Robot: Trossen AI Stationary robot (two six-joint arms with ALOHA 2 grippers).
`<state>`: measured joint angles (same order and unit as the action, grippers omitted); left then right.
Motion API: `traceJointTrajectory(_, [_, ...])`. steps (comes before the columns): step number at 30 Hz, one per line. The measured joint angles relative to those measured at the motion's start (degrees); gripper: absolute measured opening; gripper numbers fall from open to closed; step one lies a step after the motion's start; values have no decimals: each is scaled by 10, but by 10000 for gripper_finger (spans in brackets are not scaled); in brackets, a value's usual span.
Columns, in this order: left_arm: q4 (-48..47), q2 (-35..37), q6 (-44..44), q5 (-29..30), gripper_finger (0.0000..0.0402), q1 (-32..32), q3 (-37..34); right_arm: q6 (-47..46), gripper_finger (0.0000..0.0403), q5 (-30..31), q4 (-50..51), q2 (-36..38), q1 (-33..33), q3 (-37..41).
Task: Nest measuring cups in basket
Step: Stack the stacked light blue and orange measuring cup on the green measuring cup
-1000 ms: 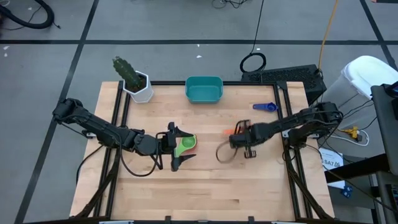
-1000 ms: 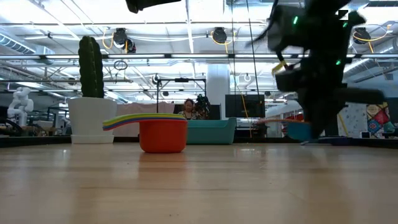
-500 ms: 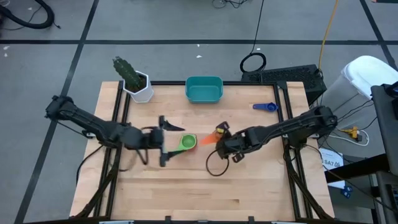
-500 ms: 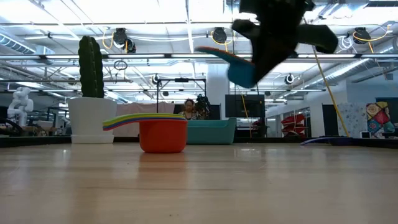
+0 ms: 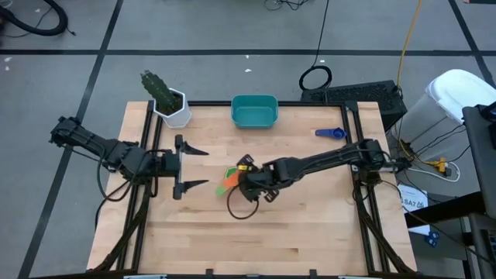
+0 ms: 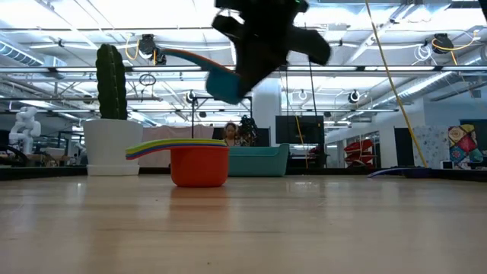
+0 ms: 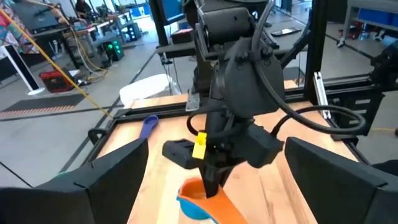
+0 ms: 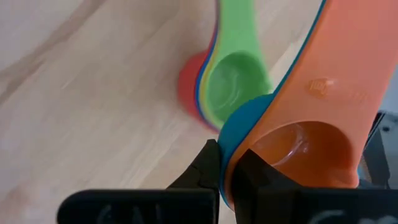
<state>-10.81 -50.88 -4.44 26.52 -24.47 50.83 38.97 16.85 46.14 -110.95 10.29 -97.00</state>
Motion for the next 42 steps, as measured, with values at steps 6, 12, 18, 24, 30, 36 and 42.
traceJointTrajectory(6, [-4, 0, -2, 6, 379, 0, 0, 33, 1, -29, 4, -28, -13, -50])
traceJointTrajectory(12, [3, 0, -4, 6, 379, 0, 0, 38, 1, -65, 1, -27, -28, -49])
traceJointTrajectory(18, [7, -1, -4, 3, 379, 0, 0, 62, 0, -81, -27, -30, -36, -49])
traceJointTrajectory(24, [13, -1, 0, 1, 379, 0, 0, 92, 0, -91, -67, -31, -39, -49])
traceJointTrajectory(30, [17, -1, 6, 0, 379, 0, 0, 91, 0, -111, -64, -31, -46, -49])
traceJointTrajectory(36, [17, -8, 24, 0, 379, 0, 0, 92, 0, -125, -69, -53, -58, -49])
traceJointTrajectory(42, [14, -26, 32, -1, 379, 0, 0, 98, 0, -126, -82, -90, -66, -49])
